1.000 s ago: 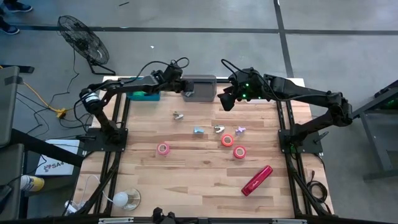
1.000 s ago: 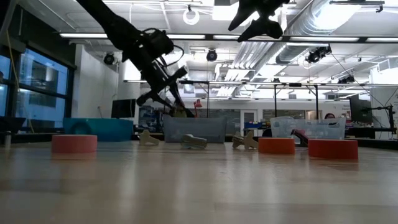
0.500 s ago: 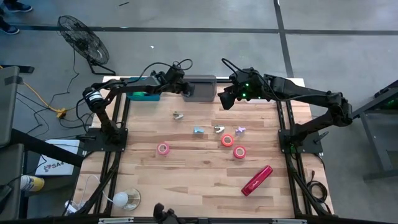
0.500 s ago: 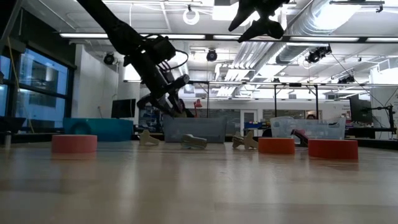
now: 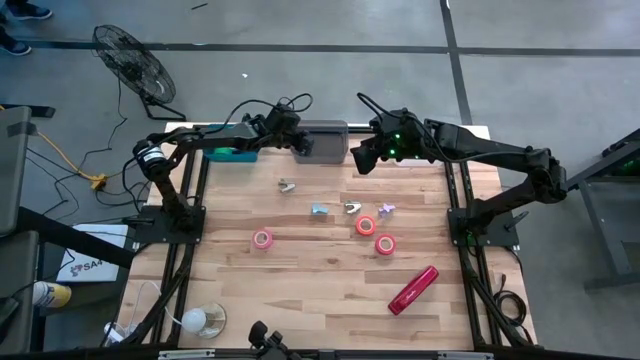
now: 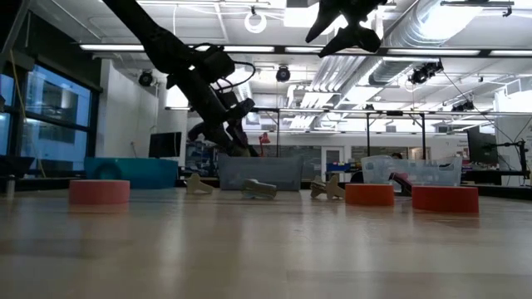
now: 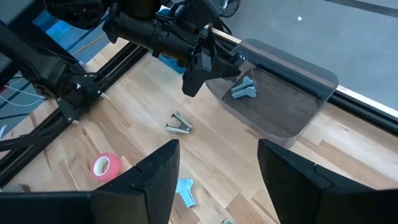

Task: Pick and place Stapler, Stapler remover, tape
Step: Put the black staple remover into the black bin, then put the left white staple remover into the black bin

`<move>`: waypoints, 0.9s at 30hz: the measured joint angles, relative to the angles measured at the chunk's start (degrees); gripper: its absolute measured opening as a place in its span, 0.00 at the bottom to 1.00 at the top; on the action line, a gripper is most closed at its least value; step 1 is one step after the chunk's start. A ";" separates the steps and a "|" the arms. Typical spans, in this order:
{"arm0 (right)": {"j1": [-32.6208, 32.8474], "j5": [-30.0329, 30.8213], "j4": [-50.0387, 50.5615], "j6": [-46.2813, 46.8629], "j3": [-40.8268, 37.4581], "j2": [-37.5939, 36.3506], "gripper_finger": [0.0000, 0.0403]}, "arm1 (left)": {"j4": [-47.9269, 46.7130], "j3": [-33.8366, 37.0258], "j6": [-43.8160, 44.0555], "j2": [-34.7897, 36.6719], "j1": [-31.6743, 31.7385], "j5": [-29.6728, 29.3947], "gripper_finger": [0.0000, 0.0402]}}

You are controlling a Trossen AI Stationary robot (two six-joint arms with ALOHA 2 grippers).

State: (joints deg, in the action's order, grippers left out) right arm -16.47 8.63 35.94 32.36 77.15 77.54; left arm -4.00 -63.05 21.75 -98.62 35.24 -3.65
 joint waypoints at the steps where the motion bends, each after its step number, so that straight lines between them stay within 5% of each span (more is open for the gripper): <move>1: 0.01 -0.01 0.00 0.26 0.00 0.00 0.52 | -0.01 0.00 -0.73 -0.01 0.00 0.01 0.38; 13: 0.01 0.00 0.00 1.31 -0.01 0.00 0.52 | 0.20 0.02 -3.53 0.01 0.00 1.31 0.66; 20: 0.00 -0.01 0.00 1.38 -0.01 0.00 0.52 | -0.17 -0.77 -3.63 0.05 0.00 2.67 0.71; 27: 0.00 -0.10 0.04 1.35 0.00 0.00 0.52 | -17.54 -10.29 -4.16 0.07 0.00 4.05 0.71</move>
State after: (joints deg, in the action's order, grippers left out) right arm -16.47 8.54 35.98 33.71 77.15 77.54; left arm -21.55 -73.33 17.59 -98.55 35.24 0.41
